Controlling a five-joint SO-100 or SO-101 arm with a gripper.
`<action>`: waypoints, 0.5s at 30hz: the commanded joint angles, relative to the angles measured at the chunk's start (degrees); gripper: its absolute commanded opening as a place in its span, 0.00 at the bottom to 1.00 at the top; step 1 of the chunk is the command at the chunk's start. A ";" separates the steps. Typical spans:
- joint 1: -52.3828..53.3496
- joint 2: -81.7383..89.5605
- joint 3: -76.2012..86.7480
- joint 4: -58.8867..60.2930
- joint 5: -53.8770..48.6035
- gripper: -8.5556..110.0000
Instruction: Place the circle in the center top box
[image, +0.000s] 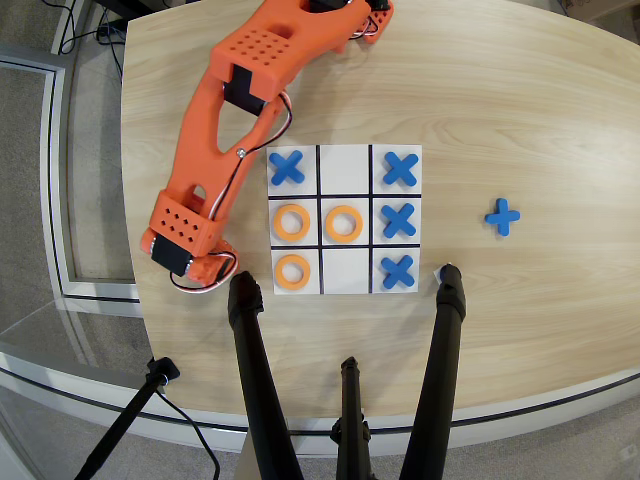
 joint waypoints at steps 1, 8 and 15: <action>-1.93 0.44 1.14 -1.58 2.37 0.24; -1.32 0.26 1.49 -7.65 3.34 0.24; 2.20 -0.88 0.97 -12.39 1.23 0.25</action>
